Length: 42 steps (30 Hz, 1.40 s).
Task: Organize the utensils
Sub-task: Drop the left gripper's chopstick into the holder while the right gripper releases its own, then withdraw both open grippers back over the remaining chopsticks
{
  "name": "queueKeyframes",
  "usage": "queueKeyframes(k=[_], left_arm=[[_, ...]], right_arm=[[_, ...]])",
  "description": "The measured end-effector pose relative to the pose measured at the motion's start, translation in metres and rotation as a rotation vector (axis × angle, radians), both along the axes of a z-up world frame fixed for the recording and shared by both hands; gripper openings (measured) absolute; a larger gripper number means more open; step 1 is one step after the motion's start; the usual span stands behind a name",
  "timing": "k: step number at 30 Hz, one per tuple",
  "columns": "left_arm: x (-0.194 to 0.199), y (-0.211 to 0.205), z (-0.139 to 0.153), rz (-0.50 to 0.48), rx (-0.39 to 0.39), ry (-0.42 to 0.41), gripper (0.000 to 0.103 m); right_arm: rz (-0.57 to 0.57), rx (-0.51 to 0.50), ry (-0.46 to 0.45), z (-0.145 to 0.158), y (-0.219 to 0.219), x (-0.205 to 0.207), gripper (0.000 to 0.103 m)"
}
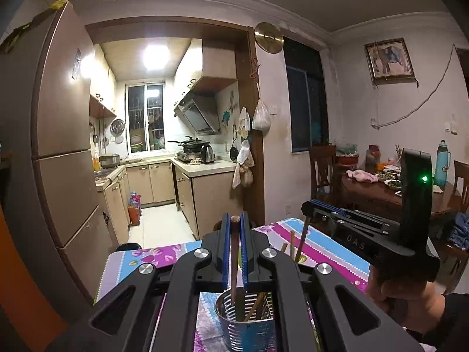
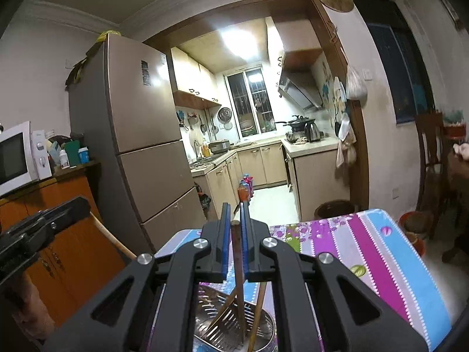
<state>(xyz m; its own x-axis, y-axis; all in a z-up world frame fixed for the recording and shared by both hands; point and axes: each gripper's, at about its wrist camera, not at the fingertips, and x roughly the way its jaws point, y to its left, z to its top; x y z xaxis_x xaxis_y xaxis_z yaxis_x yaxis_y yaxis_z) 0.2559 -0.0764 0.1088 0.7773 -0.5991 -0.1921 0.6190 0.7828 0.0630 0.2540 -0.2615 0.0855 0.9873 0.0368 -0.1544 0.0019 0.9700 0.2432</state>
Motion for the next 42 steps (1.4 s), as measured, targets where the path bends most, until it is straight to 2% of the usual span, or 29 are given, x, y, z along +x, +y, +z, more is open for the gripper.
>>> queueKeyframes(k=[7,11,16,19,21,26,30,36,40,42], left_arm=[[-0.015,-0.004,0.007,-0.035,0.018,-0.017,0.008],[0.003,-0.015,-0.011,-0.041,0.071,0.036,0.008],[0.027,-0.021,-0.042,-0.009,0.079,0.113,0.008],[0.029,-0.013,-0.05,0.016,0.086,0.116,0.015],[0.023,0.004,-0.047,0.042,0.068,0.097,0.024],[-0.006,0.067,-0.03,0.12,-0.029,0.04,0.034],[-0.047,0.119,-0.029,0.188,-0.035,-0.015,0.037],[-0.123,0.185,-0.052,0.307,0.041,-0.038,0.046],[-0.182,0.207,-0.085,0.367,0.143,-0.038,0.047],[-0.212,0.207,-0.109,0.367,0.209,-0.028,0.047]], right_arm=[[0.018,-0.013,0.011,0.003,0.007,0.003,0.005],[0.026,0.005,0.05,-0.004,0.007,0.01,0.005],[0.028,0.02,0.117,-0.017,0.005,0.017,0.006],[-0.004,-0.021,0.106,-0.015,0.001,0.005,0.016],[-0.024,-0.041,0.094,-0.01,-0.007,-0.008,0.018],[-0.061,-0.083,0.084,-0.004,-0.038,-0.064,0.018],[-0.094,-0.142,0.106,-0.012,-0.051,-0.124,0.018],[-0.157,-0.19,0.149,-0.04,-0.062,-0.227,0.025],[-0.213,-0.202,0.212,-0.067,-0.06,-0.274,0.026],[-0.231,-0.187,0.248,-0.086,-0.057,-0.294,0.032]])
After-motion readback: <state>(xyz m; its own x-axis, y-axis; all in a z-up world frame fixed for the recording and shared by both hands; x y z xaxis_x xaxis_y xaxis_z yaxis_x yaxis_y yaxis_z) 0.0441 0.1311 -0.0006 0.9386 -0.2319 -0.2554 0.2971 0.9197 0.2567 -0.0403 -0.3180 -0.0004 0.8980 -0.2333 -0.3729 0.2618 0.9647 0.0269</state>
